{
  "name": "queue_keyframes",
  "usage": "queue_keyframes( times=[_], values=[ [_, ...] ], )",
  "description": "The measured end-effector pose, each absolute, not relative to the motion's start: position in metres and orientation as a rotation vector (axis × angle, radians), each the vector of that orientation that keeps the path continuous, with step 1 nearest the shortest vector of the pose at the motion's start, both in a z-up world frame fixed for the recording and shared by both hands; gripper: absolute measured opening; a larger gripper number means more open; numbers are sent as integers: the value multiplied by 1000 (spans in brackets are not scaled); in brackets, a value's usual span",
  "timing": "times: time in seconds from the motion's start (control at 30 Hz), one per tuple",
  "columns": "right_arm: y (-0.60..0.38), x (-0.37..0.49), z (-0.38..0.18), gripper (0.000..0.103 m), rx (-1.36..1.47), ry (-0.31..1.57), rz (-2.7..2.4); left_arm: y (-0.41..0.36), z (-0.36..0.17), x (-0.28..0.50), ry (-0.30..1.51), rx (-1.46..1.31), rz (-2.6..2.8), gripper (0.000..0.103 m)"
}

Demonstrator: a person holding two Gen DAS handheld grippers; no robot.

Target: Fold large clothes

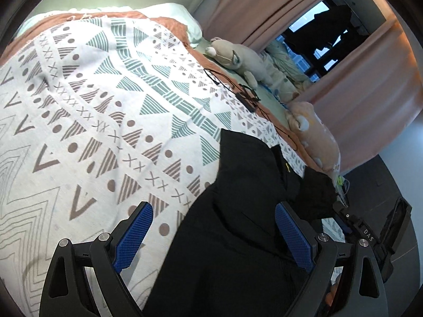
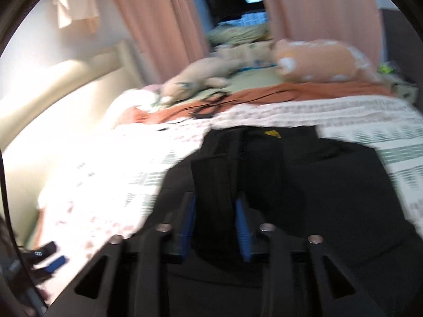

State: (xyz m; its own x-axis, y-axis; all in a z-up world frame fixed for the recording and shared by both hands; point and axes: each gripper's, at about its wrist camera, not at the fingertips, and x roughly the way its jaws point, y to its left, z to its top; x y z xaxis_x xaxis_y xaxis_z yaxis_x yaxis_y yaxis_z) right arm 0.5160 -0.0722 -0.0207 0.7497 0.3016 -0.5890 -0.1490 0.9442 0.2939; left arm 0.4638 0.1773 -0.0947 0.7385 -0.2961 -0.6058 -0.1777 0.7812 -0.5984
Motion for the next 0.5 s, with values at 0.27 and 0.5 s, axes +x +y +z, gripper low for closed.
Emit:
queue_keyframes(
  times=[0.27, 0.5],
  values=[
    [-85, 514, -44, 70, 254, 760, 220, 192, -104, 464, 766, -690, 60, 94],
    [-137, 492, -38, 70, 335, 774, 143, 162, -94, 466, 787, -660, 62, 96]
  ],
)
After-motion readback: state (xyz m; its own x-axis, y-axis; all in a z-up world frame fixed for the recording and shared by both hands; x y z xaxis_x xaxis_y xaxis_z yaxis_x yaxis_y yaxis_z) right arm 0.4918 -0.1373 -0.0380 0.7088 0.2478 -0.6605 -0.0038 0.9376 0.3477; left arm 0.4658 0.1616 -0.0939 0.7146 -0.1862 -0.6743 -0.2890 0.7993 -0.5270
